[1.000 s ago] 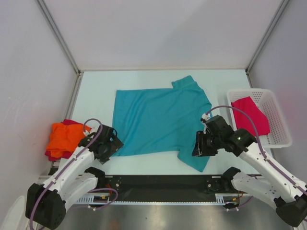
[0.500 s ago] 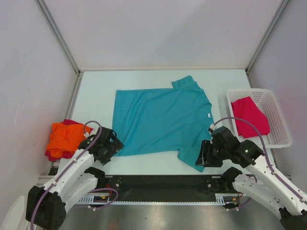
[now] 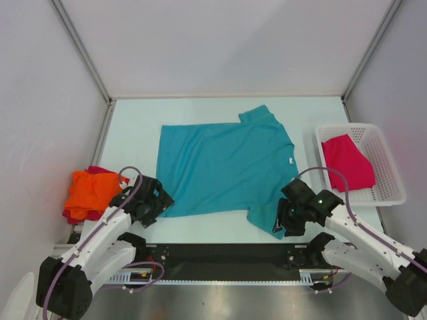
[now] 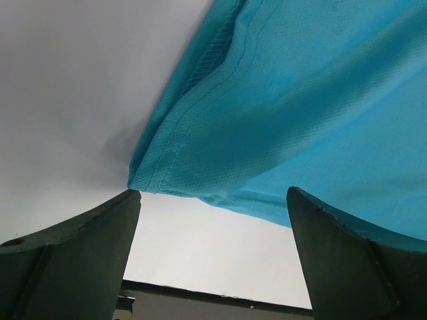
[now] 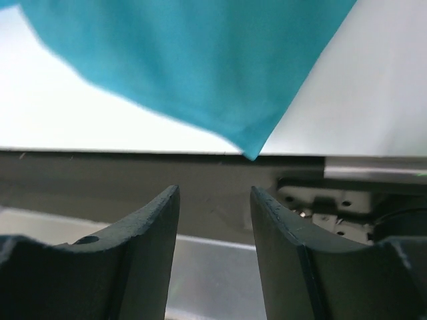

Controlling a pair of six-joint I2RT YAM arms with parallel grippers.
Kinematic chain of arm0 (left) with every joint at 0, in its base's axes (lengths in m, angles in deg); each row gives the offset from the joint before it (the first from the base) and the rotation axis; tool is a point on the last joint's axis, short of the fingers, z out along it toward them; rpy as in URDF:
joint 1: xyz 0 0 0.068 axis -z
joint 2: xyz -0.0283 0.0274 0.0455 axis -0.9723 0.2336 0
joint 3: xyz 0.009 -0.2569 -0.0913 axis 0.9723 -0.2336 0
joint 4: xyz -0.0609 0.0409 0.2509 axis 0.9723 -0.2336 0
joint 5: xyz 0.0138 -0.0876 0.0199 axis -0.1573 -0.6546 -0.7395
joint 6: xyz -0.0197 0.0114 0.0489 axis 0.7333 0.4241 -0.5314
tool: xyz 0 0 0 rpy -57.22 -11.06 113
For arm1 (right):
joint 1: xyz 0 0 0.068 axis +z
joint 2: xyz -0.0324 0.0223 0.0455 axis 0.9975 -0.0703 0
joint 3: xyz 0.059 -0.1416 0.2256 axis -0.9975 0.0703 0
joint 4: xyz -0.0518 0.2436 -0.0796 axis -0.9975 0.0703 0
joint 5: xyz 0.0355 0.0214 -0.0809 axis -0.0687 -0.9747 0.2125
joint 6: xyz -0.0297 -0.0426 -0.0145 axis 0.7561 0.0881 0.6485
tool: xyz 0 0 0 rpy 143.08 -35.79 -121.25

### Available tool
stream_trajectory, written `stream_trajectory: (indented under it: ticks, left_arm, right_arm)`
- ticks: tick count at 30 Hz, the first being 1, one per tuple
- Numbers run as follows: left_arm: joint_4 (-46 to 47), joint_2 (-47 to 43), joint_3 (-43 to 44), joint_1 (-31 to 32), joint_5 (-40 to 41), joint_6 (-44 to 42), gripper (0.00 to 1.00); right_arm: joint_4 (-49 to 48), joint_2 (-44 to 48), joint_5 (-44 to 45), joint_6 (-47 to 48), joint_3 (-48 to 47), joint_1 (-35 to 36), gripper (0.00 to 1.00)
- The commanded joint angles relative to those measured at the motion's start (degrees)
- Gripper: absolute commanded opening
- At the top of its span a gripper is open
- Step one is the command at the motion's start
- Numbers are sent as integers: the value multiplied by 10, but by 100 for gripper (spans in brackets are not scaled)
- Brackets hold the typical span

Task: Fold and stack the t-shirts
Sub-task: Grap the side of the flattened tshirt closest away from the robot with both arms

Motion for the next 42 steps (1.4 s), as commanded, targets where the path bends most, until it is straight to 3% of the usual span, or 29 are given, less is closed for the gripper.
stream_trajectory:
  ticks: [1, 6, 15, 34, 42]
  left_arm:
    - [18, -9, 19, -7, -16, -18, 96]
    - [21, -13, 26, -9, -27, -25, 96]
    - [18, 0, 44, -10, -29, -44, 96]
    - [30, 17, 26, -40, -38, -52, 95]
    - [22, -2, 14, -48, -42, -49, 87]
  right_arm:
    - [-10, -56, 96, -1, -31, 14, 51]
    - [-21, -85, 129, -18, -37, 30, 52]
    - [-85, -119, 105, -42, 15, 41, 54]
    - [-100, -139, 105, -61, 21, 61, 54]
    - [-104, -130, 104, -68, 38, 62, 54]
